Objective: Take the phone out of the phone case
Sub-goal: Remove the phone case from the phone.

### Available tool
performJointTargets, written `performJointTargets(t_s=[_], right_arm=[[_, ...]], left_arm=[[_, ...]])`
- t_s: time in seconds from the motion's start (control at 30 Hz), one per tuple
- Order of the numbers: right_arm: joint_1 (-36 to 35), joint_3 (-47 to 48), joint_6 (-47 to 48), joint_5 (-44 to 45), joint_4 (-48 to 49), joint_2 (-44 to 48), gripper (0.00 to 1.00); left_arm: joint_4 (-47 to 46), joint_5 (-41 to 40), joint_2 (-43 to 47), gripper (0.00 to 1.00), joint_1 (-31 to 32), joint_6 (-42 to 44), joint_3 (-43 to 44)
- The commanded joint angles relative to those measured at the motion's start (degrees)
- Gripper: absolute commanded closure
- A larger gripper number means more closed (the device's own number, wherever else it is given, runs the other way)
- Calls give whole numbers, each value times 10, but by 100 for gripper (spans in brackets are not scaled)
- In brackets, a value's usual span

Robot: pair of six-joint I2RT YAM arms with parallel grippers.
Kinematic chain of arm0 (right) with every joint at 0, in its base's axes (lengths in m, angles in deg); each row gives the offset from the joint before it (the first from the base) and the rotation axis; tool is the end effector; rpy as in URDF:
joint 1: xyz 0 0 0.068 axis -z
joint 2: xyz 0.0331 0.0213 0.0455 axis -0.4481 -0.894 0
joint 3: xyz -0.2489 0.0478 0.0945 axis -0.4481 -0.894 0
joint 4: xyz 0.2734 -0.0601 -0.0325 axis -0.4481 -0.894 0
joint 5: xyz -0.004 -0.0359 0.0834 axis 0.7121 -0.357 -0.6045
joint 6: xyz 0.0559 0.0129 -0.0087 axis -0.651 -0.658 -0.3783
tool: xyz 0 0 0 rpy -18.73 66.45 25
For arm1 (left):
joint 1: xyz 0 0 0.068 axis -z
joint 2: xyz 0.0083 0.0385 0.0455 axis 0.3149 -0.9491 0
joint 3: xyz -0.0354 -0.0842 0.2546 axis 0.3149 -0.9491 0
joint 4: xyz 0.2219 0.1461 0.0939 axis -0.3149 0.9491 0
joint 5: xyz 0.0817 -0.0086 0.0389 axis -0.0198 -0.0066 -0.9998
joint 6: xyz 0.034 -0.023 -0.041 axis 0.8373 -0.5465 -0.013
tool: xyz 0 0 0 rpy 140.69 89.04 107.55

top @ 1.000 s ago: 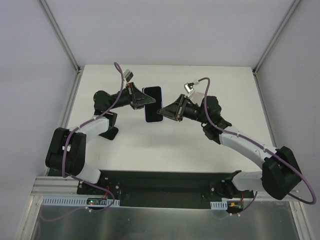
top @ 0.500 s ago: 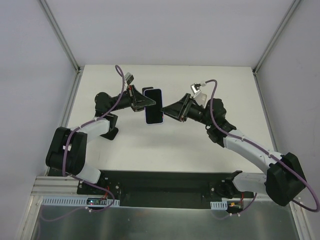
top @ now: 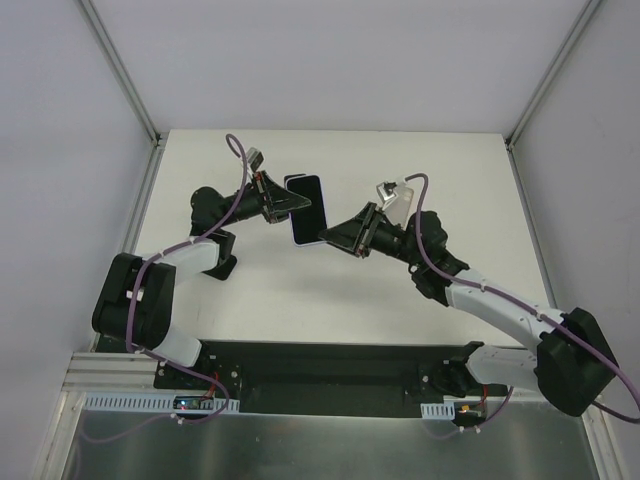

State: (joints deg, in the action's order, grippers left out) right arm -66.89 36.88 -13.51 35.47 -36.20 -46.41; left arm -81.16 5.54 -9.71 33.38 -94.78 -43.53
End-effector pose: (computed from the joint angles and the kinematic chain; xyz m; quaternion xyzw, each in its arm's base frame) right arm 0.2118 0.2033 0.2921 -0.0869 0.6612 0.6395 0.3824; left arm 0.2989 -0.1163 0.2686 0.0246 0.6140 -0.7530 0.2355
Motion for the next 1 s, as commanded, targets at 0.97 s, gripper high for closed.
performJointTargets(t_s=[0.97], right_arm=[[-14,92,195,-226,193,41,99]], left_arm=[[-26,-45,-31,100,-10,-134,-27]])
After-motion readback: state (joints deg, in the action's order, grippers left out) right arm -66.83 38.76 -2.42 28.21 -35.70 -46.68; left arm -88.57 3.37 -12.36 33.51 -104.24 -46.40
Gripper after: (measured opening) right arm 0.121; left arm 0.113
